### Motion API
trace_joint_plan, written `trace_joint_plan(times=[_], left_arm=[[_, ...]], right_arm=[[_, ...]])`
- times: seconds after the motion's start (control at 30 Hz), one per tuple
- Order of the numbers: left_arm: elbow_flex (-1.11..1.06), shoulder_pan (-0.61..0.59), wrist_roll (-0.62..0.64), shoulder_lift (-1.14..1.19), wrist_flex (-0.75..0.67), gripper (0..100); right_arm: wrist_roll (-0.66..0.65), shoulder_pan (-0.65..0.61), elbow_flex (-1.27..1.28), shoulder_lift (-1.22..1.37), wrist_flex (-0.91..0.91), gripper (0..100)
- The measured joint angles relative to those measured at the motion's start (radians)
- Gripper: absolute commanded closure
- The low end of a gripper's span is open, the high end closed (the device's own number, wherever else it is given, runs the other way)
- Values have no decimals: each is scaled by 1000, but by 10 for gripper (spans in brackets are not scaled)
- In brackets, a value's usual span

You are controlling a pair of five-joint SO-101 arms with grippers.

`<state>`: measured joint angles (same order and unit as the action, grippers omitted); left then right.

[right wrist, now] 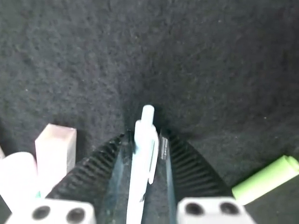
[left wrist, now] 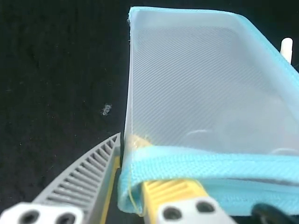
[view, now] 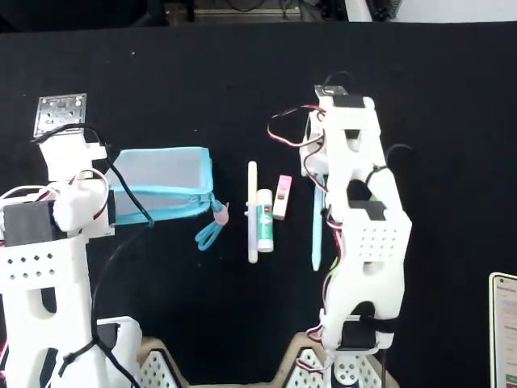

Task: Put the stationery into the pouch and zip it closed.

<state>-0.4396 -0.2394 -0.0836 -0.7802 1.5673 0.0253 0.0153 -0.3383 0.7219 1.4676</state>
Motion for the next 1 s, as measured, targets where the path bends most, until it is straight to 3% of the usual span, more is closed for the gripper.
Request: trace_joint_plan(times=[0.5, 0.6, 0.8, 1.0], left_arm=[[0, 0, 0, 0, 0, 968], [0, 0, 0, 0, 0, 968], [0, 0, 0, 0, 0, 968], [0, 0, 0, 0, 0, 968]], right_arm=[[-2, -29, 236, -138, -160, 910], [-2, -29, 213, -124, -160, 990], [-2, -20, 187, -103, -144, 988], [-40, -26, 186, -305, -15, 988]])
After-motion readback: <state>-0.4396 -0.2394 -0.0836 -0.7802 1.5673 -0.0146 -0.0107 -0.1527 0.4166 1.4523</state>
